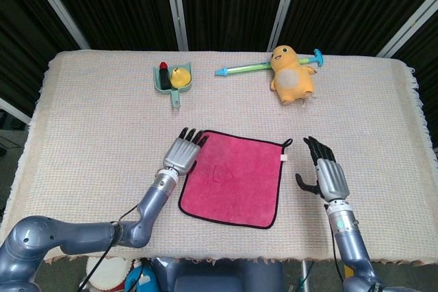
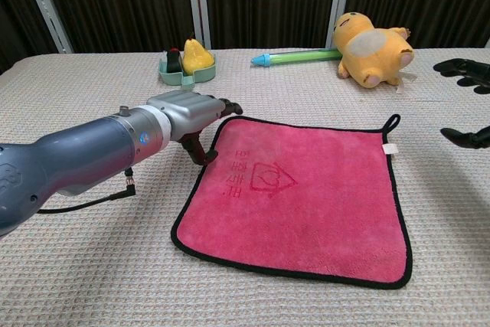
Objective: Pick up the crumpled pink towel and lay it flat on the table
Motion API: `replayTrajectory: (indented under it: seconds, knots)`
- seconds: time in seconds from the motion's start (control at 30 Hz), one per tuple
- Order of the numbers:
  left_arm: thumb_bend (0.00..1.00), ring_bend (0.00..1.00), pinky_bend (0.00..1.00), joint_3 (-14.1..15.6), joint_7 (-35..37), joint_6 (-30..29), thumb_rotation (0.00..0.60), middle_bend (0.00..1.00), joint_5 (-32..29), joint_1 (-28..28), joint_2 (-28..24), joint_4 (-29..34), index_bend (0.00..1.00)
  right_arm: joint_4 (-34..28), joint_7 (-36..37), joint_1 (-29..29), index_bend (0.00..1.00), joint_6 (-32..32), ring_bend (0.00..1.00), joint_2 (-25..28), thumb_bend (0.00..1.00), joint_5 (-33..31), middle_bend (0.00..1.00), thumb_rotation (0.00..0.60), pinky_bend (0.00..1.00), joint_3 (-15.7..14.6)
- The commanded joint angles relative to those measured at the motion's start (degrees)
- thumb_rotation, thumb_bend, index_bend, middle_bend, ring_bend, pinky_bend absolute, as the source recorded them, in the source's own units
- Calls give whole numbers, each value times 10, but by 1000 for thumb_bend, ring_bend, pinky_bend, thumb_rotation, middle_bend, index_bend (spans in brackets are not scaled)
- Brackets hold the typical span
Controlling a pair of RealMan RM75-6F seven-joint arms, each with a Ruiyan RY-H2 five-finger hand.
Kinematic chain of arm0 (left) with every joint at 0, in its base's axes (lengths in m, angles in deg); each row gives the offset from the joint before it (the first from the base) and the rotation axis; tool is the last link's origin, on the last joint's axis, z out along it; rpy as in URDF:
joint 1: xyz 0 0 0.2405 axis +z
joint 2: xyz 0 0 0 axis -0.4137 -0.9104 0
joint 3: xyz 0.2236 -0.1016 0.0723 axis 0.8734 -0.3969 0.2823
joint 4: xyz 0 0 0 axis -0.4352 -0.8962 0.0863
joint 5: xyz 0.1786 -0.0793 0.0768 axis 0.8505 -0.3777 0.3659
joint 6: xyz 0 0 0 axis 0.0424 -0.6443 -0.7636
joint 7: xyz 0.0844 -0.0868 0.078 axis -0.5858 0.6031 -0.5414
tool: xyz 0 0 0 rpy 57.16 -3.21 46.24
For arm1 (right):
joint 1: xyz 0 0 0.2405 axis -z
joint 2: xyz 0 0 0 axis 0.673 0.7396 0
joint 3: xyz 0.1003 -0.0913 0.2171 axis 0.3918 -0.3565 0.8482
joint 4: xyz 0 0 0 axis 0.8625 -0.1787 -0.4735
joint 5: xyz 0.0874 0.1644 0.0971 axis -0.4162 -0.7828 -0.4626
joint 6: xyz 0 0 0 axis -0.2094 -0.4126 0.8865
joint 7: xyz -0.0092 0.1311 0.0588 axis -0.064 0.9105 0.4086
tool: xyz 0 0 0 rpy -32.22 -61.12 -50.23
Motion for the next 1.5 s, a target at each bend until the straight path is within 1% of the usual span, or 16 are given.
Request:
replayTrajectory:
  seconds: [0.03,0.07,0.17,0.27,0.33,0.4,0.5,0.53,0.6,0.7,0.87,0.97,1.1,1.2,1.3,1.5]
  knots:
    - [258,0,0,-10,33,-25,600,0,19,20,-22,32,0,8,9,3,0,-1,0,6,415,7,0,600,0,-1]
    - [244,0,0,-10,41,-31,600,0,25,26,-28,42,0,11,12,4,0,-2,0,7,415,11,0,600,0,-2]
    - [202,0,0,-7,79,-77,600,0,55,64,-65,99,0,25,26,11,0,-8,0,15,415,28,0,600,0,-7]
    - [184,0,0,13,116,-135,600,0,105,112,-112,164,0,36,41,17,0,-10,0,22,415,39,0,600,0,-13]
    - [169,0,0,37,146,-186,600,0,152,154,-151,209,0,40,58,28,0,-16,0,33,415,50,0,600,0,-20]
    - [160,0,0,60,173,-228,600,0,195,190,-182,239,0,43,71,35,0,-20,0,39,415,59,0,600,0,-25]
    - [127,0,0,101,214,-292,600,0,260,246,-225,265,0,55,78,48,0,-32,0,46,410,77,0,600,0,-40]
    - [116,0,0,113,220,-308,600,0,273,261,-235,266,0,59,78,52,0,-36,0,46,403,81,0,600,0,-44]
    - [103,0,0,148,242,-345,600,0,309,303,-259,262,0,68,78,63,0,-49,0,44,384,94,0,600,0,-55]
    - [92,0,0,179,278,-383,600,0,339,349,-281,249,0,79,78,79,0,-70,0,40,356,112,0,600,0,-70]
    - [82,0,0,220,337,-427,600,0,379,417,-308,208,0,101,55,103,0,-126,0,35,331,159,0,600,0,-85]
    - [82,0,0,234,355,-445,600,0,398,449,-313,175,0,119,40,119,0,-173,0,28,327,195,0,600,0,-93]
    - [82,0,0,238,395,-463,600,0,405,486,-317,150,0,146,17,139,0,-227,0,24,323,233,0,600,0,-99]
    - [82,0,0,241,404,-471,600,0,414,505,-326,122,0,158,2,151,0,-247,0,29,317,244,0,600,0,-103]
    - [82,0,0,238,427,-472,600,0,416,522,-331,103,0,160,11,156,0,-242,0,35,315,243,0,600,0,-107]
    - [82,0,0,220,454,-466,600,0,422,533,-338,94,0,155,22,157,0,-231,0,34,315,251,0,600,0,-112]
